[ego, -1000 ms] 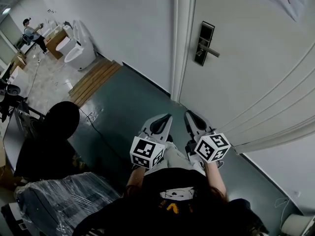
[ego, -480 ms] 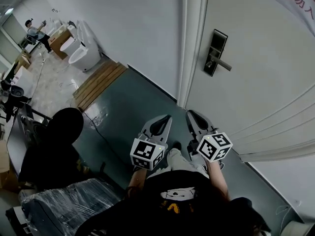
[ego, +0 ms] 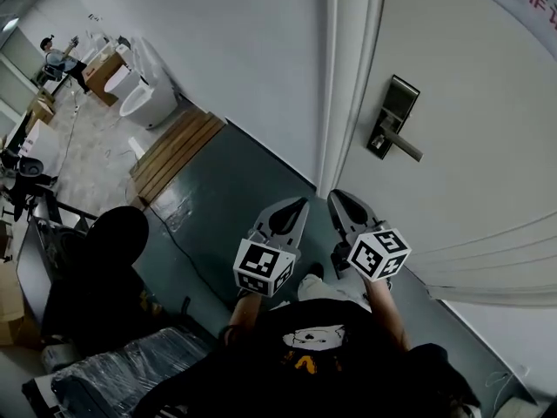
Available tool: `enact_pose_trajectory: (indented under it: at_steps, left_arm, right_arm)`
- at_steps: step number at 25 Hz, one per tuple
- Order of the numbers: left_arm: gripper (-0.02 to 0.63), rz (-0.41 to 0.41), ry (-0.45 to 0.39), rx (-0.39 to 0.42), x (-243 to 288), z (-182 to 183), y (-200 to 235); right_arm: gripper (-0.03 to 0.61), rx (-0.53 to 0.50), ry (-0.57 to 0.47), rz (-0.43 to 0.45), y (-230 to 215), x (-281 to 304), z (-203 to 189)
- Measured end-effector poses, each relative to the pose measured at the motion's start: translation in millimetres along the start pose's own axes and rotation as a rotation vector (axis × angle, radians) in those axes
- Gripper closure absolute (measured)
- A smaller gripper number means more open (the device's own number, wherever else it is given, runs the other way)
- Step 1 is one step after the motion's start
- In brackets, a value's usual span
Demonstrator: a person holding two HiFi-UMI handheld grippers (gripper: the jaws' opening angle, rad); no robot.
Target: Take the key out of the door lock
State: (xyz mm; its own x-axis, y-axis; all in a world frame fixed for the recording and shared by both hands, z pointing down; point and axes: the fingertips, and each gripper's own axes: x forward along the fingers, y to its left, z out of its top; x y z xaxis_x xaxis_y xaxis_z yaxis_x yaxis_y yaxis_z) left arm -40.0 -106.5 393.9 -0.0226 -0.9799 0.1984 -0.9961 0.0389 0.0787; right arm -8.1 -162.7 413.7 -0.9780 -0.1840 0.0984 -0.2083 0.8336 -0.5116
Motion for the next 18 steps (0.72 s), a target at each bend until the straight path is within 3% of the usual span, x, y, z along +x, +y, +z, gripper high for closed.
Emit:
enact_pose_trajectory:
  at_steps: [18]
  left_arm:
    - [0.604, -0.078, 0.027, 0.066, 82, 21, 19]
  right_arm:
    - [0.571, 0.062, -0.027, -0.019, -54, 36, 21]
